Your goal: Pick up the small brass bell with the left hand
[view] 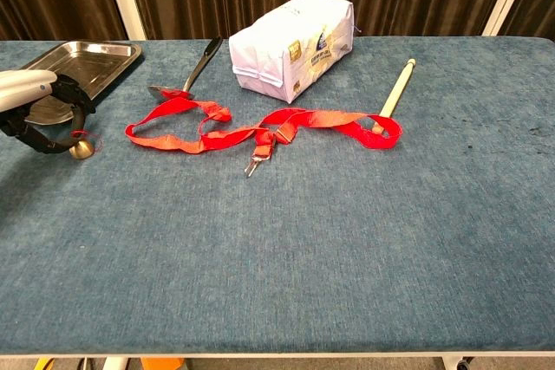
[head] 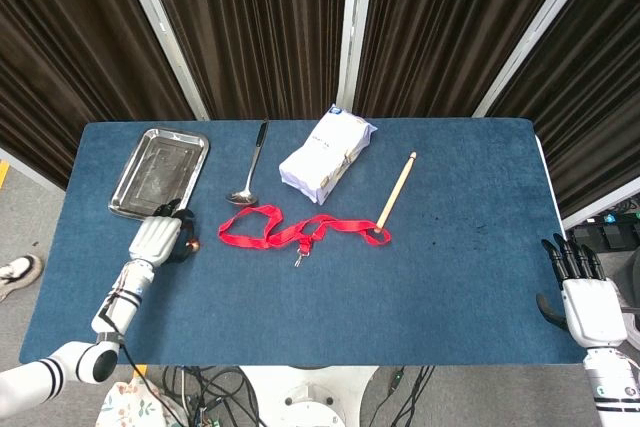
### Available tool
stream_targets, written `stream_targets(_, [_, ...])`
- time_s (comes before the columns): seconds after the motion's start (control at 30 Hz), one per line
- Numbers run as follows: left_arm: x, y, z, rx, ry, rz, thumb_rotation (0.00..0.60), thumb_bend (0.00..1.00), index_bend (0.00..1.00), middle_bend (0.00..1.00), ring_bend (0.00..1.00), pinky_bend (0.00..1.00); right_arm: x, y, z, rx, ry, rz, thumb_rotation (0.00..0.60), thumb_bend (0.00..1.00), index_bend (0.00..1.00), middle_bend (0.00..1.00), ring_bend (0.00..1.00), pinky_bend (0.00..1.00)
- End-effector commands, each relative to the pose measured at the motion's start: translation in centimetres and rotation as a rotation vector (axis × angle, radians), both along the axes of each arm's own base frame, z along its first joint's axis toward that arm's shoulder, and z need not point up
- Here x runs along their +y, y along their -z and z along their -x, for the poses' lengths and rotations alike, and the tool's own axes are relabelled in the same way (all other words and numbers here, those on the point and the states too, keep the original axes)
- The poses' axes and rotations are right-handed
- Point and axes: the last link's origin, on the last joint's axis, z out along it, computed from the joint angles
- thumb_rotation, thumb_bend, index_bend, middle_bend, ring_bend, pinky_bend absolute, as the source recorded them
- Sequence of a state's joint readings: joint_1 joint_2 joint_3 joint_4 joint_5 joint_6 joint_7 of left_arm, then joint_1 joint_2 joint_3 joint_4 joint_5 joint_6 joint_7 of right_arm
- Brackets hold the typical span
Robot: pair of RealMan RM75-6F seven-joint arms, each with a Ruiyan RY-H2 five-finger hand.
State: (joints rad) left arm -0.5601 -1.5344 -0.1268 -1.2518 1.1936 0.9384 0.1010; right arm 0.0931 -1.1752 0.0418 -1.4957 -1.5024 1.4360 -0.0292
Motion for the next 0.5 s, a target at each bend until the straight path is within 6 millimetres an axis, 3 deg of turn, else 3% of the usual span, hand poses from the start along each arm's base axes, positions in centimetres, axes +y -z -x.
stream_targets(0.03, [0.0, 0.1, 0.0, -0.002, -0.004, -0.001, 0.600, 0.41, 0.59, 0.24, 0.05, 0.14, 0.0, 0.0, 0.0, 0.000, 0.001, 0.000, 0.600, 0.27, 0.00, 0.00, 0.00, 0.00])
stream_targets(0.3, [0.0, -0.2, -0.1, -0.006, -0.010, -0.009, 0.600, 0.43, 0.60, 0.25, 0.05, 0.14, 0.0, 0.1, -0.1, -0.001, -0.003, -0.002, 0.600, 0.26, 0.00, 0.00, 0.00, 0.00])
stream_targets(0.5, [-0.3, -1.4, -1.3, -0.045, 0.019, -0.039, 0.600, 0.44, 0.62, 0.27, 0.06, 0.14, -0.1, 0.1, -0.2, -0.001, -0.007, -0.002, 0.600, 0.26, 0.00, 0.00, 0.00, 0.00])
